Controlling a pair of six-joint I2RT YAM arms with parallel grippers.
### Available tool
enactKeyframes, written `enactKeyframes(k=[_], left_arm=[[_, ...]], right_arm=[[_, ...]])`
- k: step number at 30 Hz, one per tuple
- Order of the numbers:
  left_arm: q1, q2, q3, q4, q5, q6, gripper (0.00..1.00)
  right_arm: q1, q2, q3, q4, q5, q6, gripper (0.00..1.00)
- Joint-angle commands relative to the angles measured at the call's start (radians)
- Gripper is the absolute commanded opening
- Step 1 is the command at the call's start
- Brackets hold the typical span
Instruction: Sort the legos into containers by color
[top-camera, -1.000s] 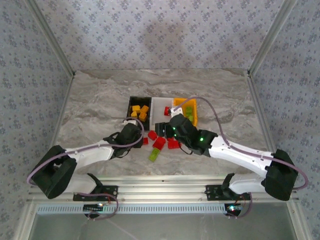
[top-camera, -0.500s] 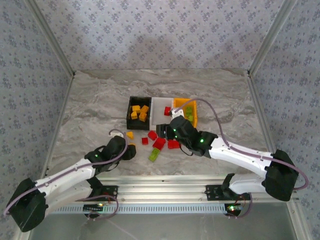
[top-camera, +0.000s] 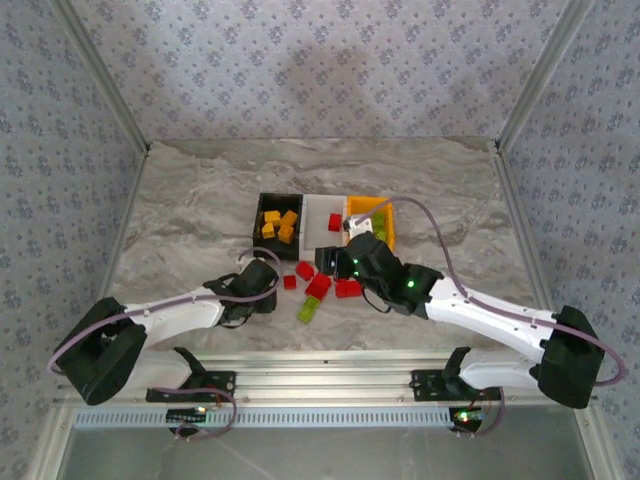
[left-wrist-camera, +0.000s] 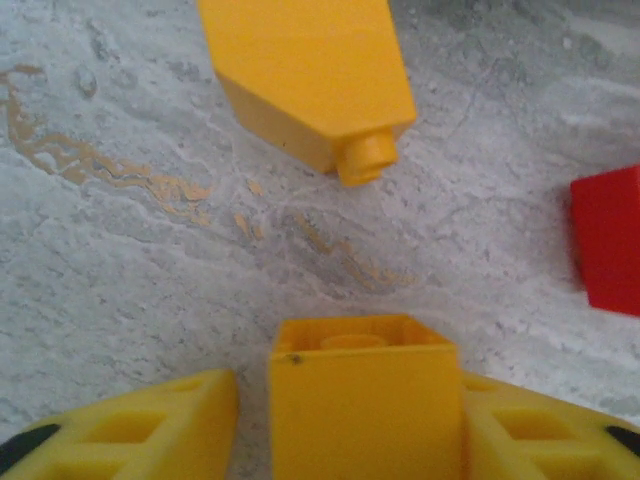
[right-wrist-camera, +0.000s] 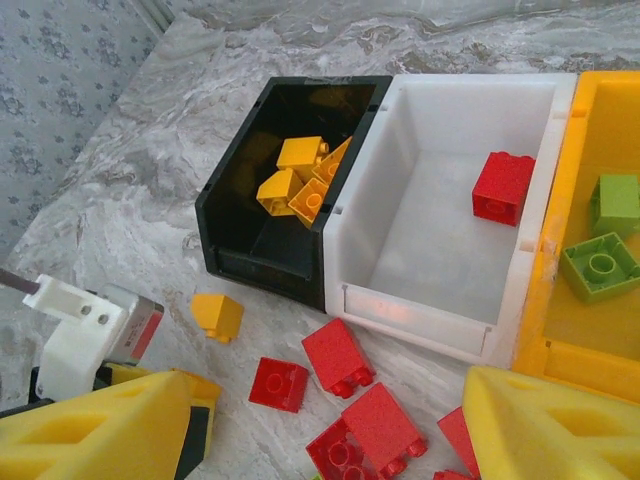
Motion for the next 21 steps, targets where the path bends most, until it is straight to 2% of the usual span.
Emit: enactKeyframes(k=[1, 6, 10, 12, 16, 21], left_arm=[[0.003, 0.027, 0.019, 0.046, 0.016, 0.007, 0.44], [-0.017, -0.057, 0.028, 0.0, 0.03, -0.01, 0.31], [-0.021, -0.161, 0.09, -0.075, 0.023, -0.02, 0.28], [0.004, -0.182, 0.165, -0.111, 0.01, 0.001, 0.28], [0.077, -0.102, 0.334, -0.136, -0.001, 0.056, 0.27], [0.155, 0.119, 0.535, -0.13, -0.007, 0.102, 0.26]], right_arm=[[-0.002, -0.03, -0.013, -0.018, 0.029, 0.015, 0.74], [-0.004, -0.035, -0.028, -0.017, 0.03, 0.015, 0.75], [-0.005, -0.047, -0.052, -0.01, 0.038, 0.042, 0.74], [-0.006, -0.053, -0.069, -0.003, 0.041, 0.05, 0.75], [-0.007, -0.062, -0.087, -0.008, 0.043, 0.064, 0.75], [-0.008, -0.085, -0.115, -0.031, 0.049, 0.085, 0.75]])
